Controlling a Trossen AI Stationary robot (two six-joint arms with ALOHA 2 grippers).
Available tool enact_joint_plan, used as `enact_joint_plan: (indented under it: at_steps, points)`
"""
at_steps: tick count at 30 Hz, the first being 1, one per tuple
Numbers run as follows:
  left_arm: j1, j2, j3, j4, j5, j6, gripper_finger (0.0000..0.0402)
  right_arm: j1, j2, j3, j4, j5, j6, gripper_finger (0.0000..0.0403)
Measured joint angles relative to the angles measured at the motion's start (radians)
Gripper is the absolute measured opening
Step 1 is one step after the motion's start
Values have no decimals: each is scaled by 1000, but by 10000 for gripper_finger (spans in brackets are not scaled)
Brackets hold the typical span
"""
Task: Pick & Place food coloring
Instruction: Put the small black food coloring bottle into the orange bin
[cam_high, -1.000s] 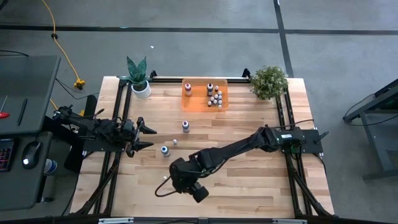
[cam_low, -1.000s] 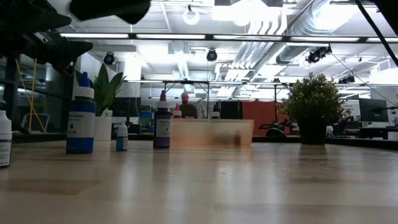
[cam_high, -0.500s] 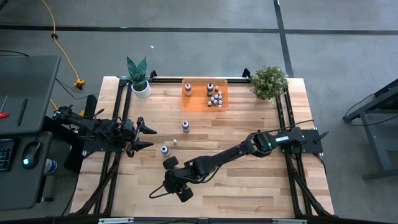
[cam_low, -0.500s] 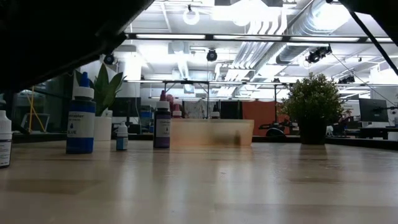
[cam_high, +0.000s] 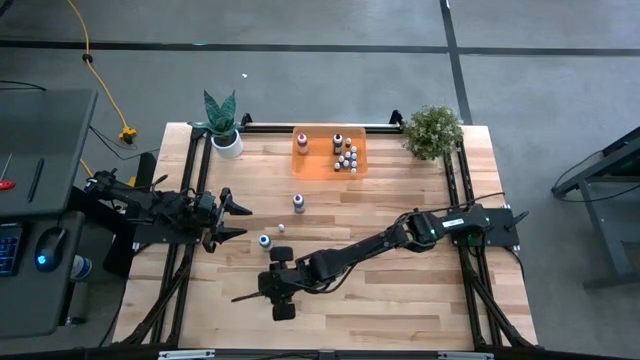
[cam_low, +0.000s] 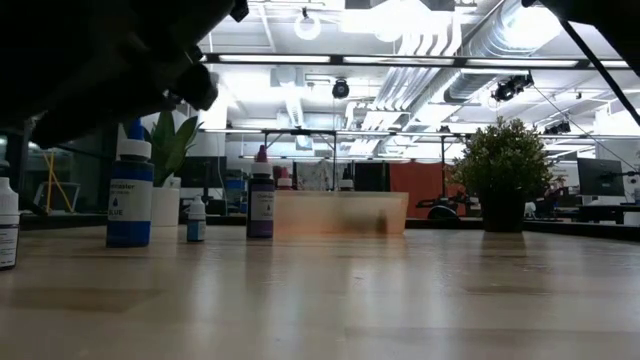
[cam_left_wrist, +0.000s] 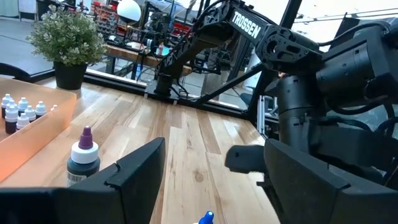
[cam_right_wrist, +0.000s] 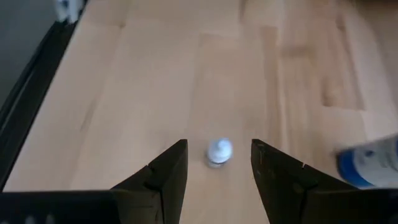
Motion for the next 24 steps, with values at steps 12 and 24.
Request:
enact_joint_plan:
  at_steps: [12,24]
  points:
    - [0,0,0,0,0,0,271,2,28,-1,44,40,170,165]
    - [0,0,0,0,0,0,271,5,53,0,39,97,161,165]
